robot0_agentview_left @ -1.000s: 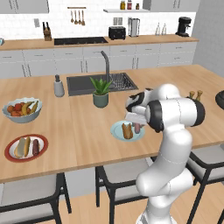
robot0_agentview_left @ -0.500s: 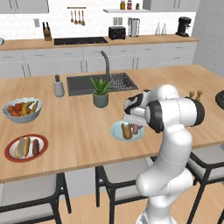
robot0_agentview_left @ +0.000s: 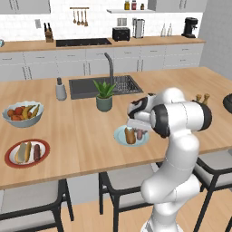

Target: Place one bun and one sausage from the bowl on each plate.

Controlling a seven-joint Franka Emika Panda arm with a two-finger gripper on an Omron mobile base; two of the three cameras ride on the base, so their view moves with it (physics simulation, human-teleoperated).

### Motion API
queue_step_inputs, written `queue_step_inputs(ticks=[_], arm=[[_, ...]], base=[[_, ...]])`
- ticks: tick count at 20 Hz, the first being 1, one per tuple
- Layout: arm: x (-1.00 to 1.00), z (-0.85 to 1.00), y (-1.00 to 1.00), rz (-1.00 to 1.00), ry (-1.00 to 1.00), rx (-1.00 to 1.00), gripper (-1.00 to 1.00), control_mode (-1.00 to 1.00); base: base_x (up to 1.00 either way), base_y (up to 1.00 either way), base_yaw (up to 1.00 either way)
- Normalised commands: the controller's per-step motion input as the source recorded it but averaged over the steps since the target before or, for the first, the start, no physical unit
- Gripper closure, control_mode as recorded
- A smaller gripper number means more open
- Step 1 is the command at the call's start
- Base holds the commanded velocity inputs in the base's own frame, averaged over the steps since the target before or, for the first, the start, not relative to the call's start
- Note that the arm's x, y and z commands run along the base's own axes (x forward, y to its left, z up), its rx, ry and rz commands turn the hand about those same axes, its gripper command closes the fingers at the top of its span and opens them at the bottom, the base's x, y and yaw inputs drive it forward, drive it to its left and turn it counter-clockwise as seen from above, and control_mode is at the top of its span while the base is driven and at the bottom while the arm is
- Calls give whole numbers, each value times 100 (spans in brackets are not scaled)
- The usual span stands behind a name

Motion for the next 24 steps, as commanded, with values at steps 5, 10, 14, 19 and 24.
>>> queue_step_inputs(ticks=[5, 10, 14, 19, 24], arm=[[-35, 27, 0, -1, 0, 0, -100, -100], [-29, 89, 0, -11, 0, 0, -100, -100], [-74, 87, 0, -9, -6, 0, -100, -100], [-100, 60, 0, -5, -14, 0, -100, -100], [-100, 64, 0, -4, -19, 0, -100, -100]], base=[[0, 0, 0], [0, 0, 0], [0, 0, 0], [0, 0, 0], [0, 0, 0]])
